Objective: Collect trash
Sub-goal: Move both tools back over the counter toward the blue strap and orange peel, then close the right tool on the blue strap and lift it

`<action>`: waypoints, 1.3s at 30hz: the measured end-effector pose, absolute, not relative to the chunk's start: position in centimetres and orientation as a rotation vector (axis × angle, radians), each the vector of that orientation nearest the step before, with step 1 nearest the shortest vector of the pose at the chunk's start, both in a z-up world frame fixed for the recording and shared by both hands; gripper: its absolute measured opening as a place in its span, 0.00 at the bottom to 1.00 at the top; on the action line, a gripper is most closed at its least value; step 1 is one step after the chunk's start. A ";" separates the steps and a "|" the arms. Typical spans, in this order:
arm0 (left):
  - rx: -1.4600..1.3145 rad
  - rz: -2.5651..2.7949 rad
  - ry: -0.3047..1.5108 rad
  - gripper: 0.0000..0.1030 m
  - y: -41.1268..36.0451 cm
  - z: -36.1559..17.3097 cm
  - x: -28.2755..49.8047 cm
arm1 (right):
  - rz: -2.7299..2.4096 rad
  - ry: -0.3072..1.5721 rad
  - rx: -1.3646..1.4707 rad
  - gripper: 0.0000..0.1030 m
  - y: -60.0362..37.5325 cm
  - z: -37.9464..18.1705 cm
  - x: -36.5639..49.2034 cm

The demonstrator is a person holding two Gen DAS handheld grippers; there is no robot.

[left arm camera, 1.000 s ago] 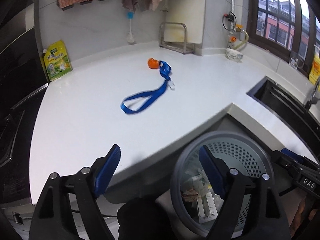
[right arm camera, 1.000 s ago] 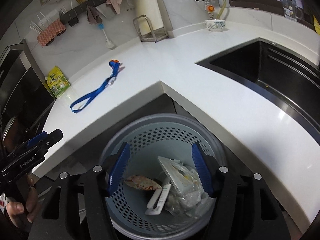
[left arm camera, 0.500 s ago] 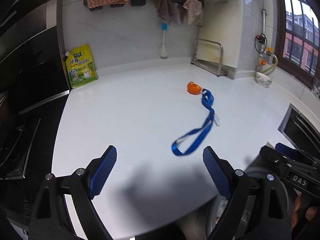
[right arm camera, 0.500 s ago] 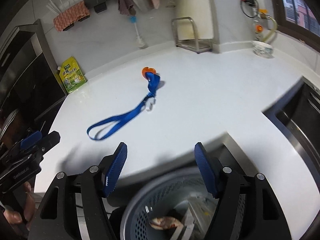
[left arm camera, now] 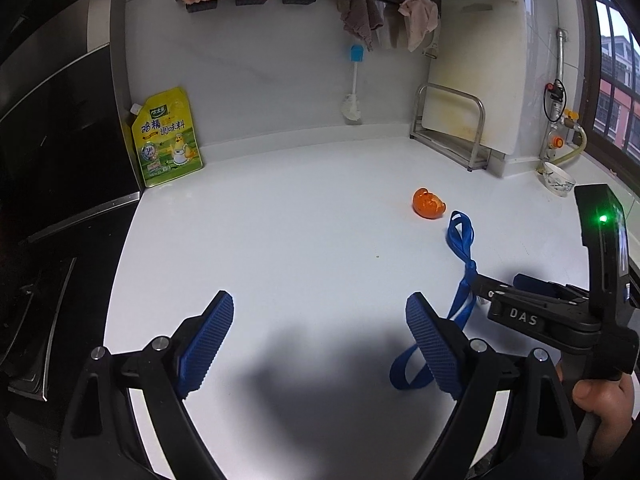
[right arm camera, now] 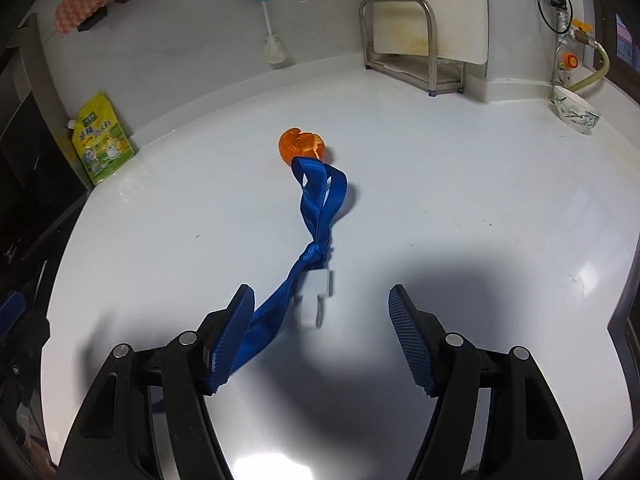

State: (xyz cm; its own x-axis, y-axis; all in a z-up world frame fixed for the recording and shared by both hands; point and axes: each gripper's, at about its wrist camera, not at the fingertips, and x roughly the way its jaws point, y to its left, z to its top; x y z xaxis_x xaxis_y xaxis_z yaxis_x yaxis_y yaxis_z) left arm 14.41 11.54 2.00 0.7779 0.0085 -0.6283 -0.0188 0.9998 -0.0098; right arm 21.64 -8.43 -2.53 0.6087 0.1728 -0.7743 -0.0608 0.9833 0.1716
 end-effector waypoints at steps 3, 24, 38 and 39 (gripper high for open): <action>-0.021 0.006 0.692 0.84 11.4 1.6 15.1 | 0.101 0.913 0.097 0.65 -7.8 -2.9 22.6; -0.019 -0.037 0.701 0.87 10.1 1.9 17.2 | 0.112 0.907 0.034 0.19 -7.7 -3.5 23.3; -0.074 -0.134 0.777 0.89 3.4 -0.1 27.0 | -0.007 0.910 0.143 0.19 -19.3 -2.4 24.3; -0.063 -0.131 0.786 0.89 2.8 -0.6 27.7 | -0.010 0.911 0.150 0.19 -19.9 -2.4 24.3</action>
State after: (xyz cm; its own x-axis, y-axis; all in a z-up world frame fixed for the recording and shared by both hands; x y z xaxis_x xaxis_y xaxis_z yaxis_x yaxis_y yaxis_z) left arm 27.73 2.76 -0.57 0.6989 -0.1406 -0.7012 0.0938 0.9900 -0.1050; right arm 24.29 -19.91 -2.44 0.6137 0.0552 -0.7876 0.0720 0.9895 0.1255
